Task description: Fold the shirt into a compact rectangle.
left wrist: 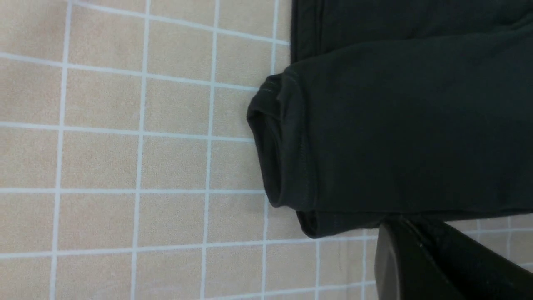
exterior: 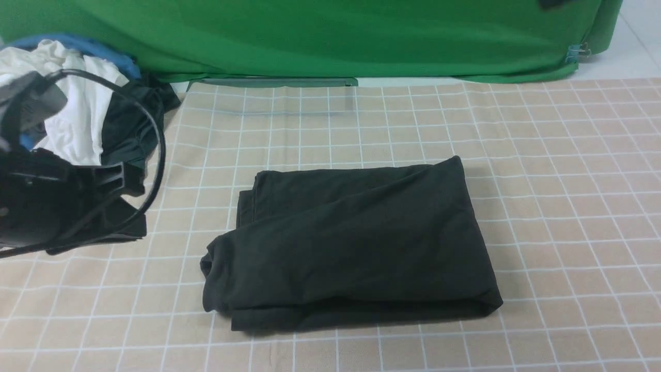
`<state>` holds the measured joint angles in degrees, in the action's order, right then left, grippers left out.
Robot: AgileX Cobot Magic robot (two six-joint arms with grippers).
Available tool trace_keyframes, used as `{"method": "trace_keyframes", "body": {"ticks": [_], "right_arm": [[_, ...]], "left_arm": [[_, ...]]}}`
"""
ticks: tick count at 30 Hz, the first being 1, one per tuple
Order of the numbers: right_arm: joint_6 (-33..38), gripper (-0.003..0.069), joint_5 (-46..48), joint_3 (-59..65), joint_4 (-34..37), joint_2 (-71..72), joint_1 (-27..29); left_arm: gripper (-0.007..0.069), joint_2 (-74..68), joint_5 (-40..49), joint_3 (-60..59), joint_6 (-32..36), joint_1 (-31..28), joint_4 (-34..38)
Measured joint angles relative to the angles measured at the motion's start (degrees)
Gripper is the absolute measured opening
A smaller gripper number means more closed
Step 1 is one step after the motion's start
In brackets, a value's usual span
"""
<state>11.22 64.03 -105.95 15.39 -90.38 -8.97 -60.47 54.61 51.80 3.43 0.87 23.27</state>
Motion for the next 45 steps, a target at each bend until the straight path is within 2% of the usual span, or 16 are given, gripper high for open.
{"method": "trace_keyframes", "body": {"ticks": [4,8,11,12,19,24,29,45], "right_arm": [[-0.05,0.0031,-4.76,1.5,-1.34,12.44,0.11],[-0.05,0.0031,-11.0,9.17,-4.78,22.98,0.11],[-1.1,0.0031,-22.23,24.98,-8.64,35.9,0.11],[-1.1,0.0031,-23.64,27.02,-8.89,36.66,0.11],[-1.15,0.0031,-50.04,63.82,-10.06,63.74,0.18],[-1.15,0.0031,-63.2,78.48,-10.06,76.83,0.18],[-1.21,0.0055,-67.66,83.23,-10.06,84.18,0.18],[-1.28,0.0104,-68.86,83.46,-10.06,85.05,0.18]], "left_arm": [[0.0003,8.76,-0.46,-1.55,-0.44,0.0,0.31],[0.0003,15.83,-2.0,-2.88,-1.2,0.0,0.57],[0.0003,21.97,-5.14,-4.6,-1.59,0.0,0.57],[0.0003,22.58,-5.59,-4.86,-1.59,0.0,0.57],[0.0003,27.62,-12.31,-8.89,-1.7,0.0,0.21],[0.0003,27.62,-14.89,-10.32,-1.7,0.0,0.37],[0.0003,27.62,-16.73,-10.44,-1.72,0.0,0.37],[0.0003,27.62,-17.71,-10.44,-1.72,0.0,0.37]]}}
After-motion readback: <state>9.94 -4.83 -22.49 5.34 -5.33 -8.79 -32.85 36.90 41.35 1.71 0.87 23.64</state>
